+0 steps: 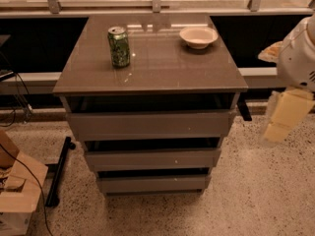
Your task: Open middle drawer
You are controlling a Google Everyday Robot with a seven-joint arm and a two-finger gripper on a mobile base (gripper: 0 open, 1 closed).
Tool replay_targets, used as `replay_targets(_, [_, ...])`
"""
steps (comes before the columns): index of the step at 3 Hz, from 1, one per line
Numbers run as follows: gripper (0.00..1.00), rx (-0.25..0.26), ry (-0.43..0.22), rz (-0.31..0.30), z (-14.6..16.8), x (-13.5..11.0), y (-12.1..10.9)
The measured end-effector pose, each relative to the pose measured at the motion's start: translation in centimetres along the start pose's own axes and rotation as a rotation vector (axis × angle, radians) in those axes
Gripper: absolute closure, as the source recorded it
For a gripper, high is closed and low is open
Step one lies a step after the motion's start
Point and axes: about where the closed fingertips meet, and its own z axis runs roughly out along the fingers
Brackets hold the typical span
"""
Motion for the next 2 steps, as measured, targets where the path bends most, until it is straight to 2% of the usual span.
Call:
replay_targets(1, [0.00, 0.001, -0.115, -0.016, 3.8, -0.4, 1.3])
replay_targets(2, [0.00, -0.090, -0.239, 0.002, 8.8, -1.8, 2.3])
